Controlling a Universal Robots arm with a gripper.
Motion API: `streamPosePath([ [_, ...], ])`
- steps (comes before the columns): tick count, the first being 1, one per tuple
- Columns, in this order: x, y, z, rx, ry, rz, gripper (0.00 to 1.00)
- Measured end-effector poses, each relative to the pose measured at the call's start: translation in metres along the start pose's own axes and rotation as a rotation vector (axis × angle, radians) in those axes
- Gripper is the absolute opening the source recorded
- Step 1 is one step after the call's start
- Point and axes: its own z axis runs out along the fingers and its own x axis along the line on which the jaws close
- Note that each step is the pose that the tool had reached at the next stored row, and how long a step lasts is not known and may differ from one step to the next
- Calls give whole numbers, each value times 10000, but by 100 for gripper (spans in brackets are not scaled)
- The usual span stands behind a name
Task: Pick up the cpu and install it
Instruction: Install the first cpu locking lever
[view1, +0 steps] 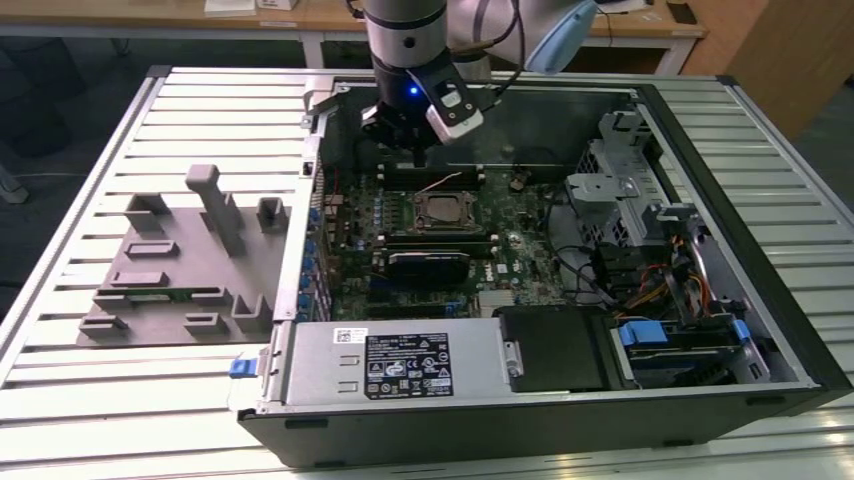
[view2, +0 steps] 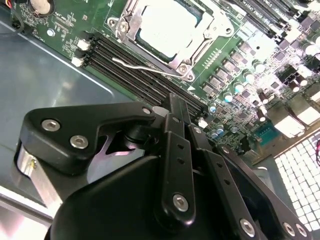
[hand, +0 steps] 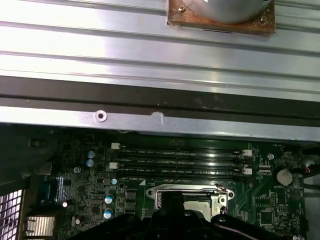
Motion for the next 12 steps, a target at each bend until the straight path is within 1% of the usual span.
streamPosePath([
  [1,0,0,3,10,-7,8,11],
  [5,2,-3,21,52,-105,61,11],
  [9,-2,-7,42,72,-126,100,11],
  [12,-28,-9,55,99,-129,114,11],
])
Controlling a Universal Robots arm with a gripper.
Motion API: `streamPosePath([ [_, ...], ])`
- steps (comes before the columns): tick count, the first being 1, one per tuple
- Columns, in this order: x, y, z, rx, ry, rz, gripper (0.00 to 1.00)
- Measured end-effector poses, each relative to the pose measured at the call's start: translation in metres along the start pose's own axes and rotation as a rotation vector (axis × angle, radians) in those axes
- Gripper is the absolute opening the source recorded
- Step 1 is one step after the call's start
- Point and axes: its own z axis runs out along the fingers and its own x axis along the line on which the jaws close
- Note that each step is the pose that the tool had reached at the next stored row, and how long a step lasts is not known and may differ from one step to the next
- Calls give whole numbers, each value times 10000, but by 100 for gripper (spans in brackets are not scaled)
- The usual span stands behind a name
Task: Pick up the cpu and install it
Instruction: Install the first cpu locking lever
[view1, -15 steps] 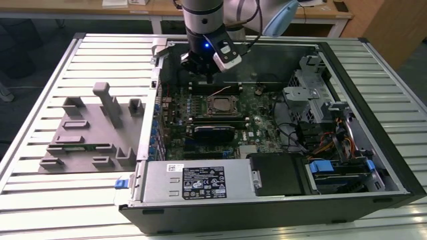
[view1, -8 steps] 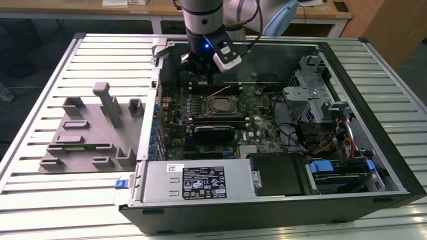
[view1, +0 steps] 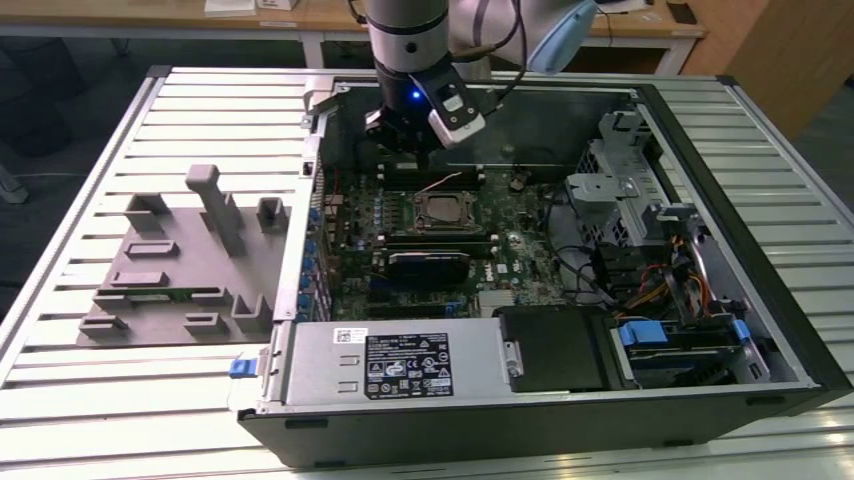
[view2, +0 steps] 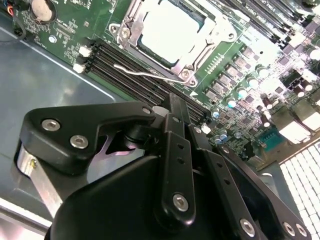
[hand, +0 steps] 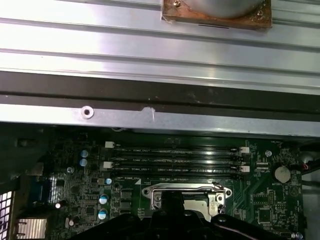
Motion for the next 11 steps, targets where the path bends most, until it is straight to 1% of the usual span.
streamPosePath([
  [1,-12,-1,4,10,0,2,11],
  [2,-75,-5,27,28,-4,22,11],
  [6,-90,-8,52,42,-10,36,11],
  [7,-103,-15,94,69,-30,56,11],
  [9,-133,-17,105,70,-33,62,11],
  [11,-136,-17,105,71,-33,63,11],
])
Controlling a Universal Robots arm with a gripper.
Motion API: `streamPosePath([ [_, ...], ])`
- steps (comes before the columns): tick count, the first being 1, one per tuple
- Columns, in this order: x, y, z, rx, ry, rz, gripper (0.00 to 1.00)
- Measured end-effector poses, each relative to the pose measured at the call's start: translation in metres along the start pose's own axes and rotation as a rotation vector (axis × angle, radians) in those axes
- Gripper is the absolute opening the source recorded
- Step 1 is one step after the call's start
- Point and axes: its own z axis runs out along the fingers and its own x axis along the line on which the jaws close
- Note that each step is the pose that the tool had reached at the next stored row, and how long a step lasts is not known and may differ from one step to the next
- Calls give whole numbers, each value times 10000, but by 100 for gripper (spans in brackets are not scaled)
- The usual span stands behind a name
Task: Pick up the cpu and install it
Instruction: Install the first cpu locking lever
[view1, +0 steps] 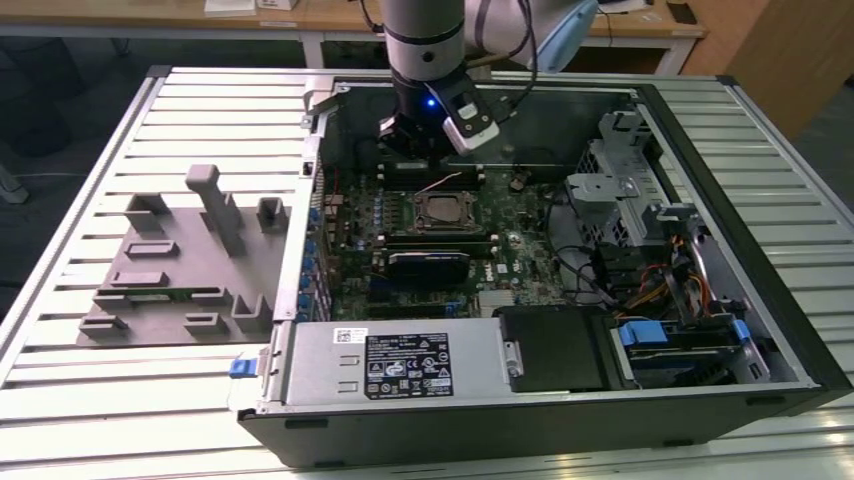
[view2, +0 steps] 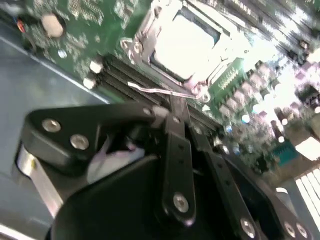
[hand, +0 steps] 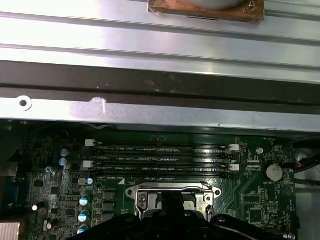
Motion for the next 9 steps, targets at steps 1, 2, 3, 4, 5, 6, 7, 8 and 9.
streamPosePath([
  [1,0,0,0,0,0,0,11],
  [2,0,0,0,0,0,1,11],
  [3,0,0,0,0,0,1,11],
  [4,-1,0,0,1,0,0,11],
  [5,-1,0,0,0,1,0,11],
  [6,-1,1,0,0,0,0,11],
  [7,-3,4,3,-1,0,-1,11],
  [8,-6,7,5,0,0,-2,11],
  [9,-7,9,6,0,0,-1,11],
])
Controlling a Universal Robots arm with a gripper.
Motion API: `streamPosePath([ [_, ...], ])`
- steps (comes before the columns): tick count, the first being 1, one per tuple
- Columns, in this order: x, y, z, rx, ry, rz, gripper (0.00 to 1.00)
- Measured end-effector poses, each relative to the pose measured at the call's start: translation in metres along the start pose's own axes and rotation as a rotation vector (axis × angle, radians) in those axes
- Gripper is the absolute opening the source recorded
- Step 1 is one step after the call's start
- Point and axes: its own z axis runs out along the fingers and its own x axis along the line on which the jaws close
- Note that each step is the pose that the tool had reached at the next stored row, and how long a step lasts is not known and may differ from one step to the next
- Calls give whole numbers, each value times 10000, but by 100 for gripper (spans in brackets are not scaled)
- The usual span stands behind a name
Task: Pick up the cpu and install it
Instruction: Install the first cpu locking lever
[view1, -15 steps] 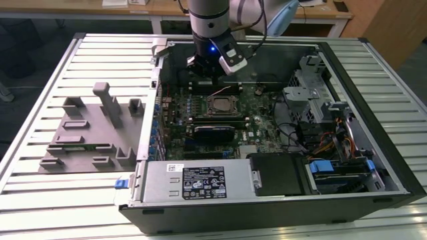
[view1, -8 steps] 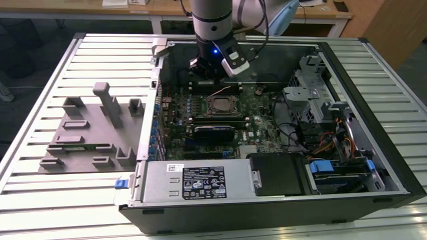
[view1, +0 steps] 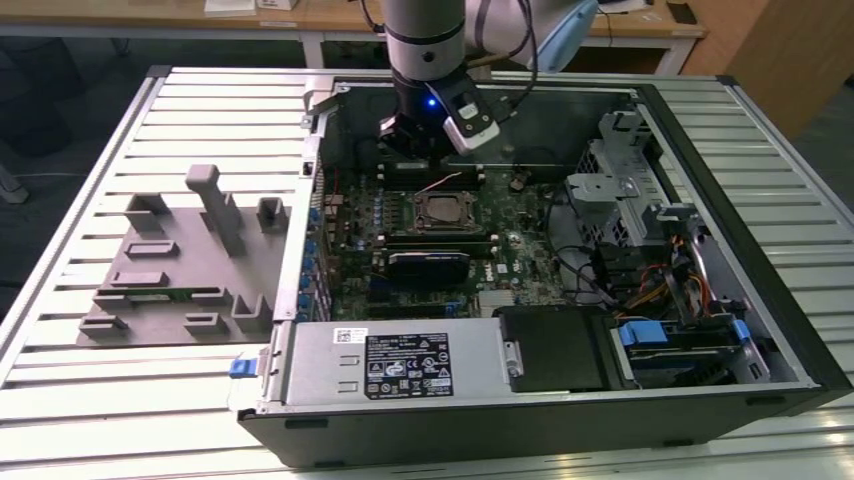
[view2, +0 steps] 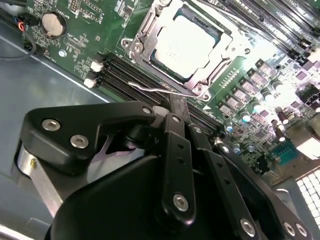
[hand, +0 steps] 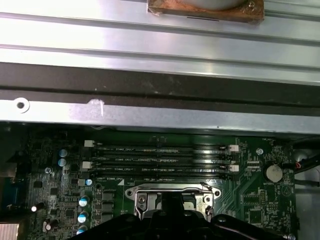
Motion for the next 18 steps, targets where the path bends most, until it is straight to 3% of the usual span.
streamPosePath([
  [18,-83,5,37,0,0,1,11],
])
